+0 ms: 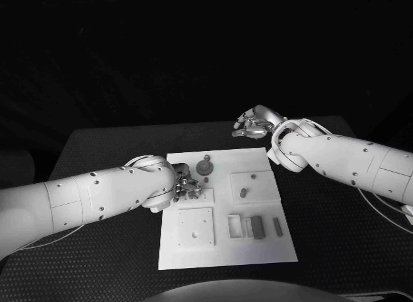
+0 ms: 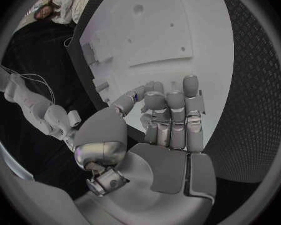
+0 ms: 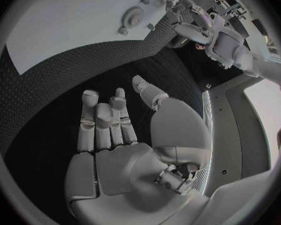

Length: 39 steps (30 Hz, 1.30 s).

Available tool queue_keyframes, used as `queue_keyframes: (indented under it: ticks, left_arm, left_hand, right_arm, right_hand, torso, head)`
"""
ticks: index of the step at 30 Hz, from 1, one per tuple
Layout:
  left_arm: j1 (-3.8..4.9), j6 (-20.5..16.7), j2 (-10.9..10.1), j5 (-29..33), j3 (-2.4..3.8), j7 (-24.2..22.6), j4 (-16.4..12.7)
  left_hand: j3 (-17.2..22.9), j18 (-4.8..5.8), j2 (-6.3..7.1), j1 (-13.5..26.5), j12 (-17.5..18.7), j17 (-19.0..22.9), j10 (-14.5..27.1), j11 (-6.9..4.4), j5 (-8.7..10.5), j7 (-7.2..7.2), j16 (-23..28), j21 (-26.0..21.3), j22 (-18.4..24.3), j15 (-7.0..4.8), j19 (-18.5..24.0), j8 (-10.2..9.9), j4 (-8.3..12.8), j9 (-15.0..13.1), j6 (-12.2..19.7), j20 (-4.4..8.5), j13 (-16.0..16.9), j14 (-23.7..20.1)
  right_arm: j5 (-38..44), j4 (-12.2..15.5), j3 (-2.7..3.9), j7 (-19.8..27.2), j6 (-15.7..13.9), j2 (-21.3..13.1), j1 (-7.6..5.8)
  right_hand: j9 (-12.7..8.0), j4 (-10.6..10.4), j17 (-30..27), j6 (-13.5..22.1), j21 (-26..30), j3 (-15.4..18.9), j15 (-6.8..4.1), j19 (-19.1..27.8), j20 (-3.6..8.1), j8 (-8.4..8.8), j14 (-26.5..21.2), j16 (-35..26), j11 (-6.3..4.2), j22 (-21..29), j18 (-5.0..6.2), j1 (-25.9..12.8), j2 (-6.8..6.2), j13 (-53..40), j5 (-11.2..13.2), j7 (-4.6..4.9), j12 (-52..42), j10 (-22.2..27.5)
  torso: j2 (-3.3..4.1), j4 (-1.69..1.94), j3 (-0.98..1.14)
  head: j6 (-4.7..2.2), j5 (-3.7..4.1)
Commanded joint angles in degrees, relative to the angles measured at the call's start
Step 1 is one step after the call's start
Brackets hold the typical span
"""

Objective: Assemble the parts on the task board

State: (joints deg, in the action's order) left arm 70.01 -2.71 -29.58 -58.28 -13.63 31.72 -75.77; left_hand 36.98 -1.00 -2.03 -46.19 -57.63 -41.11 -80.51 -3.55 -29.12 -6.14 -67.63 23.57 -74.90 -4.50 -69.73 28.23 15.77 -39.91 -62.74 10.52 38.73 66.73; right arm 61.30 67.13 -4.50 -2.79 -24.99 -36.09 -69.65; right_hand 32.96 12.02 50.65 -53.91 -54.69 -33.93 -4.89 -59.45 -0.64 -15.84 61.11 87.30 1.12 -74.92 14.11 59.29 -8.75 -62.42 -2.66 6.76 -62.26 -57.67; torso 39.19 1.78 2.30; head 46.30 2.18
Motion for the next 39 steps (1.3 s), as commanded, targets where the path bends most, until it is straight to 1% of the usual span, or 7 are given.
queue_keyframes:
  ticks: [1, 14, 16, 17, 22, 29, 39]
  left_arm:
    - [-0.11, 0.8, 0.0, -0.3, -0.07, 0.3, 0.0]
    - [-0.43, 1.0, 0.8, -1.0, -0.07, 0.2, 0.4]
    - [-0.59, 1.4, 0.9, -4.2, -0.07, -0.1, 0.2]
    - [-0.61, 1.5, 1.0, -4.3, -0.07, -0.1, 0.2]
    - [-0.65, 2.0, 1.2, -4.2, -0.07, 0.1, 0.4]
    - [-0.66, 2.8, 1.4, -4.2, -0.07, 0.2, 0.7]
    - [-0.67, 3.8, 1.4, -3.3, -0.07, 0.2, 0.5]
  left_hand:
    - [3.4, -1.98, -0.63, 0.1, -0.3, 0.1, 1.1, -3.95, -0.64, 7.62, -0.3, 0.3, -1.4, -0.39, -0.1, 0.4, 1.0, -0.1, -8.2, -0.05, -0.1, 0.0]
    - [3.6, -1.98, -0.68, 0.3, -0.3, 0.3, 1.2, -3.94, -0.26, 7.61, -0.4, 0.3, -1.4, -0.4, -0.1, 0.5, 1.0, -0.1, -8.1, -0.03, -0.2, -0.1]
    - [3.8, -2.0, -0.21, 0.3, -0.5, 0.5, 1.1, -3.95, -1.17, 7.64, -0.5, 0.4, -1.4, -0.46, -0.1, 0.7, 1.0, -0.2, -8.1, 0.02, -0.3, -0.1]
    - [3.9, -2.01, 0.02, 0.3, -0.6, 0.6, 1.1, -3.96, -1.59, 7.66, -0.6, 0.4, -1.4, -0.48, -0.2, 0.8, 1.0, -0.2, -8.2, 0.03, -0.3, -0.1]
    - [3.9, -2.0, 0.08, 0.3, -0.6, 0.7, 1.1, -3.95, -1.58, 7.66, -0.6, 0.5, -1.4, -0.49, -0.2, 0.8, 1.0, -0.2, -8.2, 0.04, -0.3, -0.1]
    - [4.1, -1.96, -0.52, 0.6, -0.7, 1.1, 1.2, -3.94, -0.56, 7.63, -0.8, 0.5, -1.3, -0.49, -0.1, 0.9, 1.0, -0.2, -8.0, 0.04, -0.5, -0.2]
    - [4.0, -1.9, -0.32, 1.2, -0.8, 1.4, 1.2, -3.84, 0.07, 7.57, -0.9, 0.5, -1.3, -0.5, -0.2, 1.0, 0.9, -0.2, -8.0, 0.03, -0.6, -0.2]
  right_arm:
    - [0.5, 0.1, 0.03, 0.5, 0.6, 0.0, 0.04]
    - [0.5, 0.1, 0.03, 0.5, 0.7, 0.1, 0.05]
    - [0.5, 0.1, 0.03, 0.5, 0.7, 0.1, 0.05]
    - [0.5, 0.1, 0.03, 0.5, 0.7, 0.1, 0.05]
    - [0.5, 0.1, 0.03, 0.5, 0.7, 0.0, 0.06]
    - [0.5, 0.1, 0.03, 0.5, 0.8, 0.0, 0.06]
    - [0.5, 0.1, 0.03, 0.5, 0.9, 0.1, 0.06]
  right_hand:
    - [0.1, 0.4, -0.1, -0.2, 0.3, 0.0, -0.03, 0.4, -0.11, 0.35, -0.3, -0.2, -0.03, -0.9, 0.89, 0.0, 0.6, 0.1, -0.2, 0.65, 0.2, 0.6]
    - [0.1, 0.5, -0.1, -0.2, 0.3, 0.0, -0.03, 0.4, -0.12, 0.35, -0.3, -0.2, -0.03, -0.9, 0.89, -0.1, 0.62, 0.1, -0.2, 0.65, 0.2, 0.6]
    - [0.1, 0.5, -0.1, -0.2, 0.3, 0.0, -0.03, 0.4, -0.12, 0.35, -0.3, -0.2, -0.03, -0.9, 0.89, -0.1, 0.63, 0.1, -0.2, 0.65, 0.2, 0.6]
    - [0.1, 0.5, -0.1, -0.2, 0.3, 0.0, -0.03, 0.4, -0.12, 0.35, -0.3, -0.2, -0.03, -0.9, 0.89, -0.1, 0.63, 0.1, -0.2, 0.65, 0.2, 0.6]
    - [0.1, 0.5, -0.1, -0.2, 0.3, 0.0, -0.03, 0.4, -0.12, 0.36, -0.3, -0.2, -0.03, -0.9, 0.89, -0.1, 0.64, 0.1, -0.2, 0.65, 0.2, 0.6]
    - [0.1, 0.6, -0.1, -0.2, 0.3, 0.0, -0.03, 0.4, -0.13, 0.36, -0.3, -0.2, -0.03, -0.9, 0.89, -0.1, 0.65, 0.1, -0.2, 0.65, 0.2, 0.6]
    - [0.1, 0.6, -0.1, -0.3, 0.3, 0.0, -0.03, 0.4, -0.13, 0.37, -0.3, -0.2, -0.03, -0.9, 0.89, -0.1, 0.66, 0.1, -0.2, 0.65, 0.2, 0.6]
  torso:
    - [0.0, -0.01, 0.03]
    - [0.01, -0.05, 0.07]
    - [0.02, -0.06, 0.06]
    - [0.02, -0.05, 0.06]
    - [0.01, -0.05, 0.07]
    - [0.01, -0.02, 0.05]
    - [0.0, -0.03, 0.06]
  head:
    - [-0.06, -0.01]
    - [0.03, -0.07]
    - [0.02, -0.05]
    - [0.02, -0.05]
    - [0.02, -0.02]
    - [0.06, -0.04]
    - [0.15, -0.04]
